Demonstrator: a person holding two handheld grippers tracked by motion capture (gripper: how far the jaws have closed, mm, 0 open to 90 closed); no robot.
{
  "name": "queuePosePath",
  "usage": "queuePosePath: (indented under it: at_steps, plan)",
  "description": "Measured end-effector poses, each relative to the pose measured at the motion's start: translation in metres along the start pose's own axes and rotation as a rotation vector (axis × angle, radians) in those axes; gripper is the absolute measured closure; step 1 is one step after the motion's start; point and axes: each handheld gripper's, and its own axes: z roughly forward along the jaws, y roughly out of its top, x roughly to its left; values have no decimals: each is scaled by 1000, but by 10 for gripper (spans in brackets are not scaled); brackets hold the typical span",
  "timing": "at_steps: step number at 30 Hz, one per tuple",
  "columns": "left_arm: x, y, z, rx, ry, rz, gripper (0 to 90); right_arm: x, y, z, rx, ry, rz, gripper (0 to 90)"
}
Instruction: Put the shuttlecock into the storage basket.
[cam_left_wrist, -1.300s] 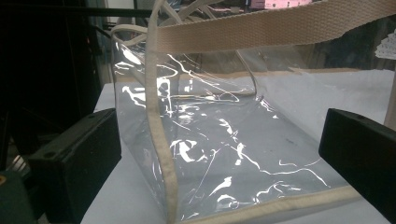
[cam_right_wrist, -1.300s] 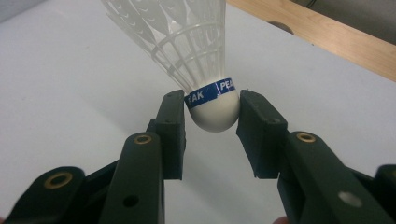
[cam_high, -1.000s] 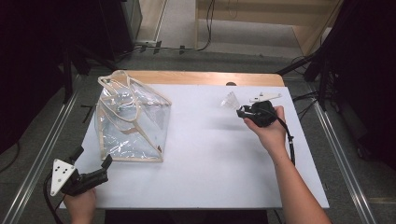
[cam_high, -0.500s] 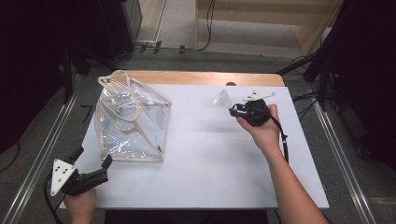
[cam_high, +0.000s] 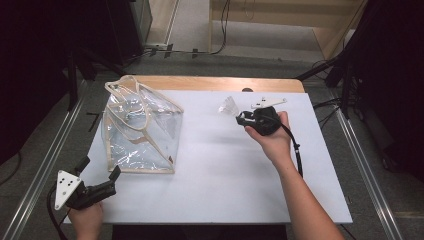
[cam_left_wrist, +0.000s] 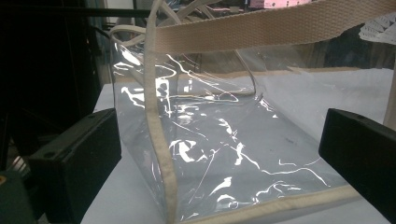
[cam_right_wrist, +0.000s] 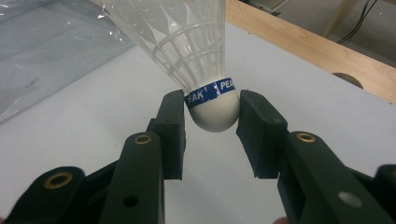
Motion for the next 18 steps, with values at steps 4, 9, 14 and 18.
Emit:
queuePosePath:
  at_steps: [4,9,14,18]
  plan:
    - [0,0,0,0,-1,0,0,9,6,2,-12,14,-12,606]
    - [0,0,0,0,-2,0,0,17,11,3,-21,26,-16,606]
    - [0,0,0,0,-2,0,0,26,17,4,-30,42,-32,606]
    - [0,0,0,0,-3,-1,0,33,22,6,-39,54,-43,606]
